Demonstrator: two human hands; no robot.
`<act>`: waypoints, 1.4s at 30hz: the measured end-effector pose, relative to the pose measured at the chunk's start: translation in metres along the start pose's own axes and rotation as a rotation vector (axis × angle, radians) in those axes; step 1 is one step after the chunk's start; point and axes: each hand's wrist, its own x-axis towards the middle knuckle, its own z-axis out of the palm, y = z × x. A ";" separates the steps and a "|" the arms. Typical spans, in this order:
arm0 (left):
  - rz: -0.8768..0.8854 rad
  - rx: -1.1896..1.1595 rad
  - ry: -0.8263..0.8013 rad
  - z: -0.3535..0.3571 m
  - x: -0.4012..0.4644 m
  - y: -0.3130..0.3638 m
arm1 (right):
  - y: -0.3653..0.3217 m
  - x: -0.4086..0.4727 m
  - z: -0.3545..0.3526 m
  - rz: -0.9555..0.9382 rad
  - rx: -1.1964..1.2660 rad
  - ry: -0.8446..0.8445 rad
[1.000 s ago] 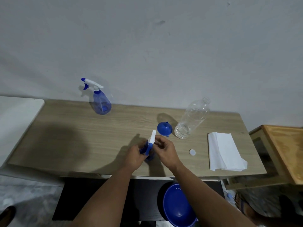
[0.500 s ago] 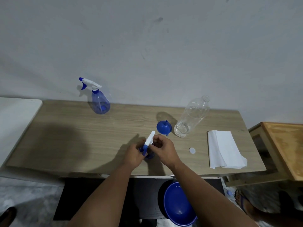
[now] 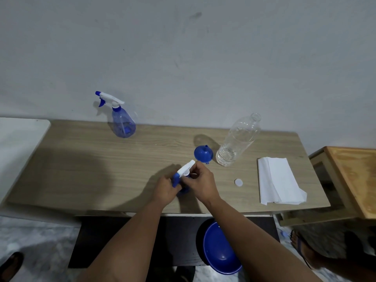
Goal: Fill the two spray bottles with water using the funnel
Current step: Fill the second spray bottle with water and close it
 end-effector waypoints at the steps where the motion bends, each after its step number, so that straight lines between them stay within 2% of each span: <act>1: -0.007 0.024 -0.001 0.000 0.001 0.000 | -0.001 0.002 0.001 0.013 -0.012 0.007; 7: 0.099 -0.142 -0.033 -0.003 -0.004 0.011 | 0.001 -0.001 -0.008 -0.067 0.041 -0.107; 11: 0.051 0.018 0.006 -0.003 -0.003 0.005 | 0.002 0.002 -0.006 -0.003 0.044 -0.054; 16: 0.005 0.011 0.007 -0.002 -0.002 0.007 | 0.002 0.003 -0.012 -0.041 0.059 -0.122; 19: 0.024 0.057 0.002 -0.002 -0.002 0.004 | 0.002 0.002 -0.012 -0.004 0.068 -0.090; 23: 0.054 0.022 0.022 -0.002 -0.002 0.005 | -0.002 0.001 -0.013 -0.022 0.083 -0.161; 28: 0.063 0.024 0.009 0.000 -0.003 0.002 | -0.001 0.004 -0.006 0.038 0.003 -0.075; 33: 0.064 0.024 0.023 0.003 0.003 -0.007 | -0.002 0.006 -0.006 0.003 -0.028 -0.139; 42: 0.010 -0.041 0.004 0.003 0.002 -0.009 | -0.002 -0.003 0.007 0.042 0.009 -0.018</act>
